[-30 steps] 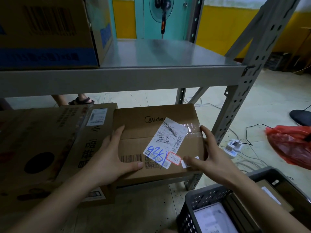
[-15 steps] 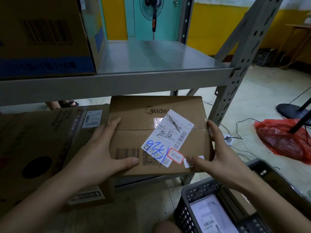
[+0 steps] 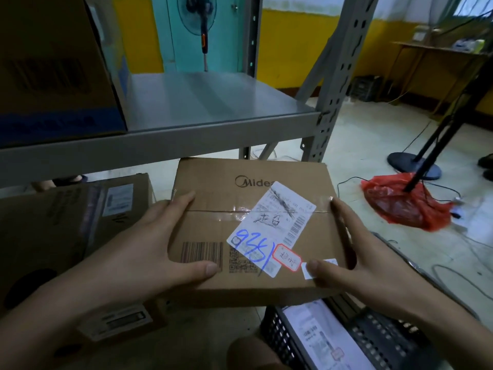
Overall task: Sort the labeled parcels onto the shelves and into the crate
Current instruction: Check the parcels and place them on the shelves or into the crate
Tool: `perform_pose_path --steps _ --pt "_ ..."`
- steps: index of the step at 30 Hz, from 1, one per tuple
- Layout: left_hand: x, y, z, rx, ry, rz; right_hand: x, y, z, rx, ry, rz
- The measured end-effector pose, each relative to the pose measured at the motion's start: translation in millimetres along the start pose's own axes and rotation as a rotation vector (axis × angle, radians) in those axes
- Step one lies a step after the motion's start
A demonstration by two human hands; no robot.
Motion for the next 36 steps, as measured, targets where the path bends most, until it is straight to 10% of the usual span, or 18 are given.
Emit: perform_pose_path --steps 19,36 --pt "156.2 -93.8 84.1 -0.368 -0.065 0.515 92.6 128.5 -72.2 0.275 -0.03 0.486" --pt "153.8 -179.4 207.7 -0.65 -0.129 0.523 167.3 132.8 18.5 0.383 -0.094 0.782"
Point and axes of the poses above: each hand's wrist, its own y-axis away from the middle knuckle, its own z-axis out of the palm, x = y × z, the point moved 5 cm from there along -y, towards the middle knuckle, and after that the axes turned 2 degrees about y, right-handed, at the moved point
